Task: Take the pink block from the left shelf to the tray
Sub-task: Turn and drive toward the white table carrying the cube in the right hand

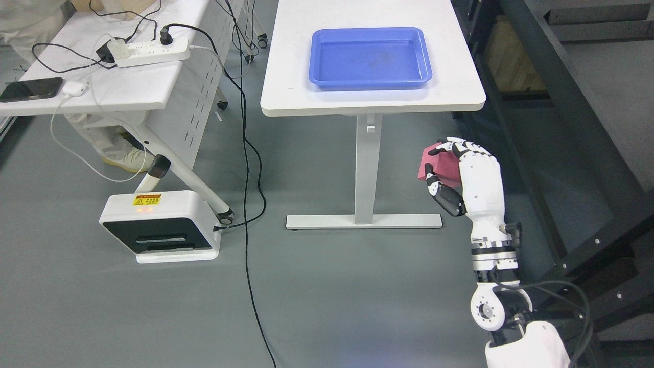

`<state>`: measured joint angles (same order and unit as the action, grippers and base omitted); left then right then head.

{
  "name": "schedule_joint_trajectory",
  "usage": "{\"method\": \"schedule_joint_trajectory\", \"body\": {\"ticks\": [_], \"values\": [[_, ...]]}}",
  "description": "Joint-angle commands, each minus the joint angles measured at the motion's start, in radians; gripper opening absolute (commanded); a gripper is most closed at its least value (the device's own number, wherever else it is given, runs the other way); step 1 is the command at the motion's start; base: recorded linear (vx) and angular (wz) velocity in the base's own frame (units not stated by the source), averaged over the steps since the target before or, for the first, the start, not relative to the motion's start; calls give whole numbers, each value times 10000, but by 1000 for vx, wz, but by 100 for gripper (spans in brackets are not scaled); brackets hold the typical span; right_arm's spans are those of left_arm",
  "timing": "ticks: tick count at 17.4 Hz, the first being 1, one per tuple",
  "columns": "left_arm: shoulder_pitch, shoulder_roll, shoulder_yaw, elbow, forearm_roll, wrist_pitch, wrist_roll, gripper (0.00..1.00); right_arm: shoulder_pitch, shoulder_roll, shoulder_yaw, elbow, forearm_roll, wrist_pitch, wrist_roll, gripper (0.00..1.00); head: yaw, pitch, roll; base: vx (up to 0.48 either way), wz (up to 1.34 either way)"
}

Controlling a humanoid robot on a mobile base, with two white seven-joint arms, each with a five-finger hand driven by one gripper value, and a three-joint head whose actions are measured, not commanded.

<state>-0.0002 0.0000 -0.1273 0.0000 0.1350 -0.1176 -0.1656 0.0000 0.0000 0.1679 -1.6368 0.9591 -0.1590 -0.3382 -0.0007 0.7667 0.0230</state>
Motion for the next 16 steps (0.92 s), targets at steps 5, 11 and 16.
{"method": "schedule_joint_trajectory", "body": {"ticks": [5, 11, 16], "values": [[201, 175, 0, -174, 0, -6, -1, 100, 245, -175, 223, 0, -3, -6, 7, 4, 0, 0, 0, 310, 29], [201, 175, 0, -174, 0, -6, -1, 100, 245, -175, 760, 0, -3, 10, 22, 4, 0, 0, 0, 285, 50], [201, 175, 0, -174, 0, -6, -1, 100, 245, -175, 898, 0, 58, -36, 22, 5, 0, 0, 0, 263, 43]]}}
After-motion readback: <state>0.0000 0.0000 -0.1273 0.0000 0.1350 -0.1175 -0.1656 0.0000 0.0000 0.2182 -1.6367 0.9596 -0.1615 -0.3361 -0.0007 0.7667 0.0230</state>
